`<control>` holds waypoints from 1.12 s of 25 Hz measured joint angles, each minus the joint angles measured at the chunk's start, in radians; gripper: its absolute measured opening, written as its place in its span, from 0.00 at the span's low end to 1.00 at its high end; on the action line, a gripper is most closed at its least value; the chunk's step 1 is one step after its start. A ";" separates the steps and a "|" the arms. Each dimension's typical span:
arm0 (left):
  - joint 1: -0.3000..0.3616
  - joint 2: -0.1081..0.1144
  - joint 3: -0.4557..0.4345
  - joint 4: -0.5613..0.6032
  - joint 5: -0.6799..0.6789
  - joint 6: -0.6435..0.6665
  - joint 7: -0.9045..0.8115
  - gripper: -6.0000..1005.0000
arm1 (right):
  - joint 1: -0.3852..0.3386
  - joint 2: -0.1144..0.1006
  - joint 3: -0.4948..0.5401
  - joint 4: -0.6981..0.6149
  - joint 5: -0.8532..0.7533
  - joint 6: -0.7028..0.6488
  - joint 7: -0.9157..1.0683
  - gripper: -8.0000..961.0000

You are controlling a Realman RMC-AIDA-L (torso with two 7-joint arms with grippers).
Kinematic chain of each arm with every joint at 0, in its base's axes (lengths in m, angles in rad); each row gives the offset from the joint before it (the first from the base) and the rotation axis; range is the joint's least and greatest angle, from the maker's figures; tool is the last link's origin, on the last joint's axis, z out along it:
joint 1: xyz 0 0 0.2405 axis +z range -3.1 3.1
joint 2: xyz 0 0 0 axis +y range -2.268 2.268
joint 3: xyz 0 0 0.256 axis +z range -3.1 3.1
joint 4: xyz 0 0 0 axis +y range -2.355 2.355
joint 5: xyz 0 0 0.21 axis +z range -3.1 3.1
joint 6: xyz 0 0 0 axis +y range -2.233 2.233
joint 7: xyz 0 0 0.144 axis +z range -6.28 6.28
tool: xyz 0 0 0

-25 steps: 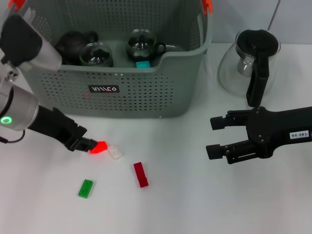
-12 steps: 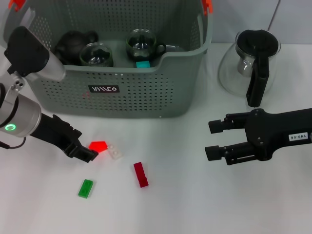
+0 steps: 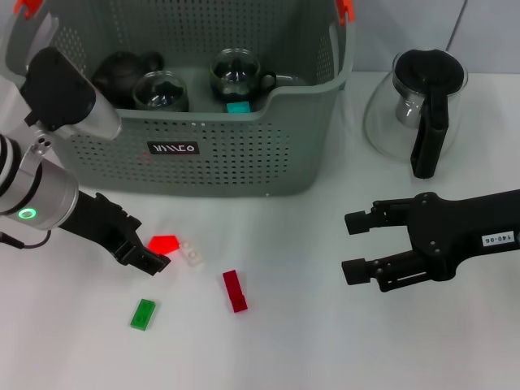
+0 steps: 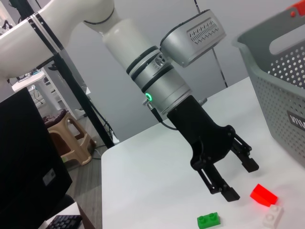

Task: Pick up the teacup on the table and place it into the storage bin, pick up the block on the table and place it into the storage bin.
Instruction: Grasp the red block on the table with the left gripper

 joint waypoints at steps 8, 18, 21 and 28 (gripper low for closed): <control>-0.016 0.001 0.014 0.031 0.006 -0.019 -0.001 0.83 | -0.003 0.000 0.006 0.000 0.000 -0.008 -0.003 0.95; -0.036 0.002 0.019 0.076 0.026 -0.067 0.001 0.83 | 0.001 0.000 0.008 0.004 0.000 0.000 0.004 0.95; -0.044 0.001 0.031 0.103 0.047 -0.090 0.002 0.83 | 0.002 0.000 0.009 0.011 0.000 0.004 0.005 0.95; -0.050 -0.001 0.054 0.117 0.055 -0.108 -0.001 0.83 | 0.004 0.001 0.010 0.012 0.000 0.008 0.006 0.95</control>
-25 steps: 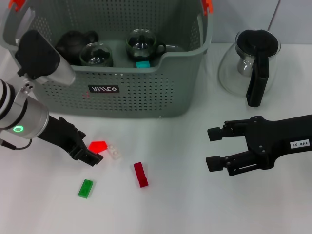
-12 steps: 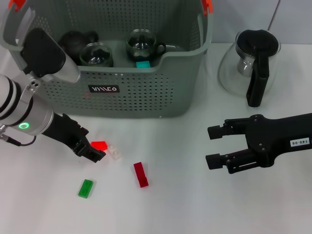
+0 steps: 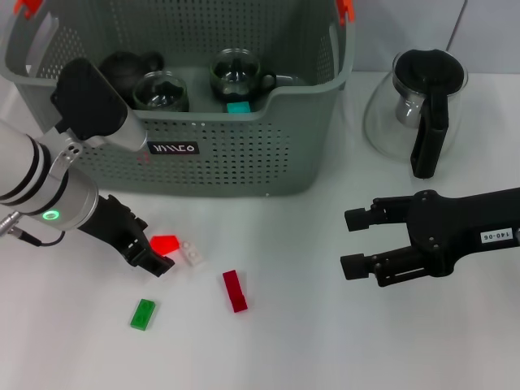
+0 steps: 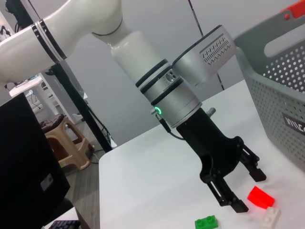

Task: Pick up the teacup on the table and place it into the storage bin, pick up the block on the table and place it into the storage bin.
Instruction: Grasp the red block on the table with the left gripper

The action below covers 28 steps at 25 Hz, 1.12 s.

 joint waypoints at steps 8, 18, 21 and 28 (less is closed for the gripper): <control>-0.007 0.000 0.002 0.006 -0.003 -0.014 0.003 0.80 | 0.001 0.000 0.006 0.000 0.000 0.004 0.001 0.95; -0.009 0.000 0.014 0.018 -0.001 -0.027 0.005 0.76 | -0.002 0.000 0.012 0.000 0.000 0.004 0.001 0.94; -0.009 0.000 0.015 0.019 0.000 -0.032 0.007 0.75 | -0.002 0.001 0.012 0.000 0.000 0.004 0.001 0.94; -0.009 0.000 0.015 0.020 0.000 -0.039 0.008 0.64 | -0.004 0.002 0.012 0.000 0.000 0.004 0.001 0.94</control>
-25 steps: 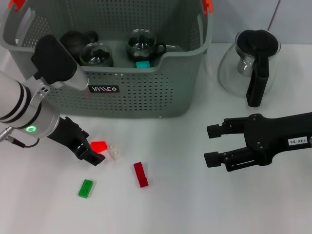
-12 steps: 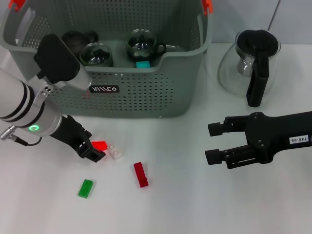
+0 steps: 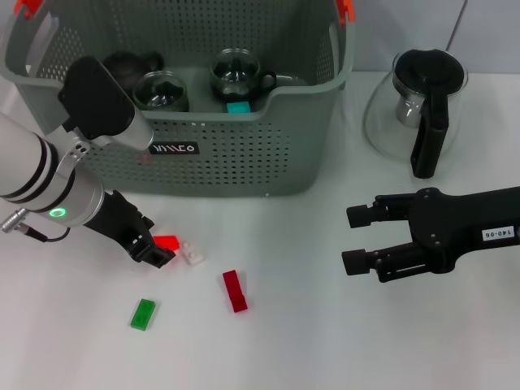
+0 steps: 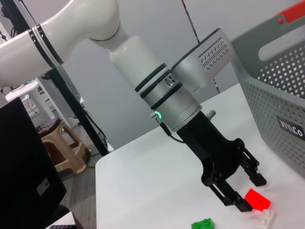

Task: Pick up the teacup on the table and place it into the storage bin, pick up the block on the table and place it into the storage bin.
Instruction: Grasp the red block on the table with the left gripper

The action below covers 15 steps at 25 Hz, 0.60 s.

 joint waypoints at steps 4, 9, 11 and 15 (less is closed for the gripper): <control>-0.001 0.000 0.000 0.001 0.000 -0.001 0.001 0.61 | 0.000 0.000 0.000 0.000 0.000 0.000 0.000 0.94; 0.000 0.000 0.007 0.007 0.000 -0.008 0.002 0.57 | 0.000 0.000 0.000 0.000 0.000 0.000 0.000 0.94; 0.000 0.000 0.011 0.011 0.001 -0.011 0.002 0.57 | 0.000 0.000 0.000 0.000 0.000 0.000 0.000 0.94; 0.001 0.000 0.012 0.011 0.001 -0.012 0.003 0.57 | 0.000 0.000 0.000 0.000 0.001 0.000 0.000 0.94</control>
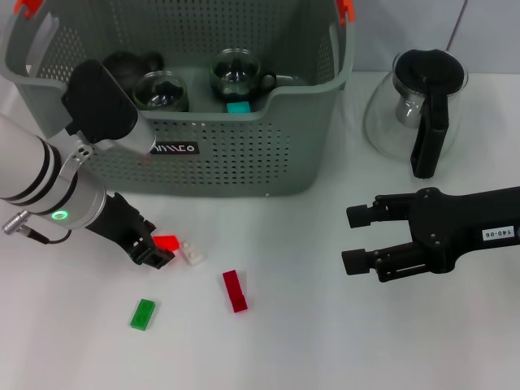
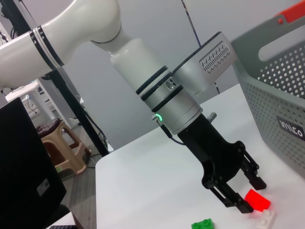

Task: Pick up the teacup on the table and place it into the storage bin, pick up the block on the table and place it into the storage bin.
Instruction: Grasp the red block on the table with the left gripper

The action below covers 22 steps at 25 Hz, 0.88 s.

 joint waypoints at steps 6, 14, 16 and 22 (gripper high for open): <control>-0.001 0.000 0.001 0.000 -0.001 -0.004 0.000 0.57 | -0.001 0.000 0.000 0.000 0.001 0.000 0.000 0.94; 0.001 0.002 0.006 0.001 0.001 -0.009 0.000 0.43 | -0.002 0.000 0.001 0.000 0.002 0.000 0.000 0.94; 0.001 0.002 0.013 0.002 0.002 -0.009 0.000 0.37 | -0.002 0.000 0.001 0.000 0.003 0.000 0.000 0.94; 0.004 0.002 0.035 -0.001 0.000 -0.002 0.000 0.23 | -0.003 -0.001 0.002 0.000 0.006 -0.004 0.000 0.94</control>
